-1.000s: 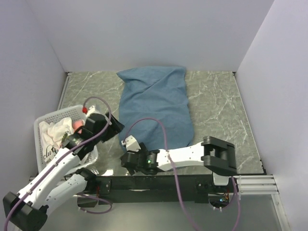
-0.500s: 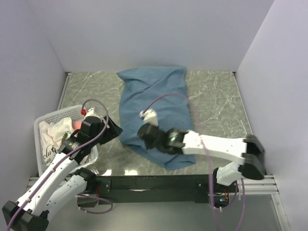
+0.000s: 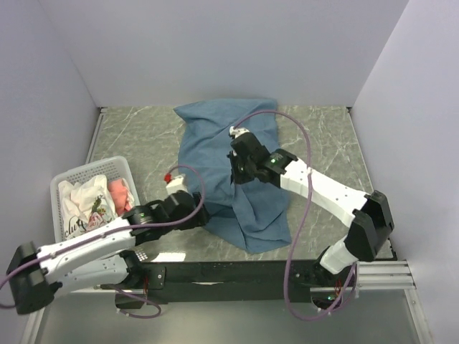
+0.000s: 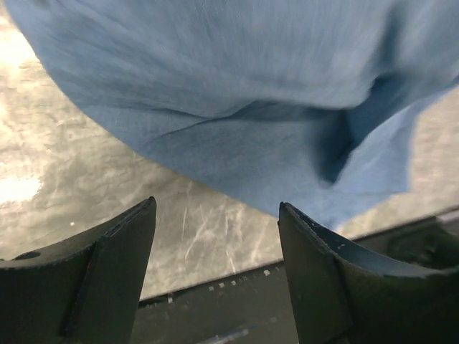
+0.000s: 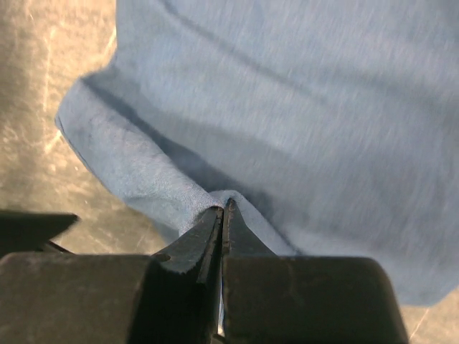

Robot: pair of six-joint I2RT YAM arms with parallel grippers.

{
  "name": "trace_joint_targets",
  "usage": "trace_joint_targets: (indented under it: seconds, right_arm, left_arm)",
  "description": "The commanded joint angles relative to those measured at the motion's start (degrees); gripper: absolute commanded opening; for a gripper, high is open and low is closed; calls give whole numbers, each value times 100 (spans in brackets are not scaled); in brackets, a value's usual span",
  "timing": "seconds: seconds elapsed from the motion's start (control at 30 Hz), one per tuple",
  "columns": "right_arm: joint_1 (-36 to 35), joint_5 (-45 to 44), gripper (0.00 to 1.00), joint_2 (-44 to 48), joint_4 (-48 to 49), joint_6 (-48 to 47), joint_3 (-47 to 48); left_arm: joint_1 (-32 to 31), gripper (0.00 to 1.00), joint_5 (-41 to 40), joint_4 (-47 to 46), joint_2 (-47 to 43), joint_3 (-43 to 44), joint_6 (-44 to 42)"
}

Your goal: Put the pillow into the pillowcase

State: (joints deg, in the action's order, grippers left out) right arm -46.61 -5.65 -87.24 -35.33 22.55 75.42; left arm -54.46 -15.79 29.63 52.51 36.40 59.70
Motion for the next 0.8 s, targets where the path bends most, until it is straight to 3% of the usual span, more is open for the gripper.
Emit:
trace_joint_targets:
  seconds: [0.0, 0.33, 0.5, 0.6, 0.7, 0.73, 0.77]
  right_arm:
    - [520, 889, 0, -301, 0, -417, 570]
    - [978, 1558, 0, -829, -44, -532, 825]
    - [1154, 1918, 8, -838, 9, -462, 869]
    - [1216, 1823, 14, -786, -35, -435, 826]
    - [1277, 1394, 30, -305, 174, -269, 337]
    - [1303, 1287, 41, -102, 280, -112, 124]
    - [1338, 1155, 46, 109, 394, -14, -113]
  left_arm:
    - [-425, 75, -864, -694, 768, 515, 209]
    - [-759, 75, -1558, -757, 2693, 1949, -362]
    - [-777, 73, -1830, -511, 3379, 2441, -530]
    - [-777, 70, -2015, -485, 3529, 2547, -635]
    - [-777, 69, -2252, -362, 3626, 2609, -609]
    - [-768, 67, -2279, -335, 3608, 2583, -591]
    - [-760, 66, -2297, -378, 3582, 2548, -600]
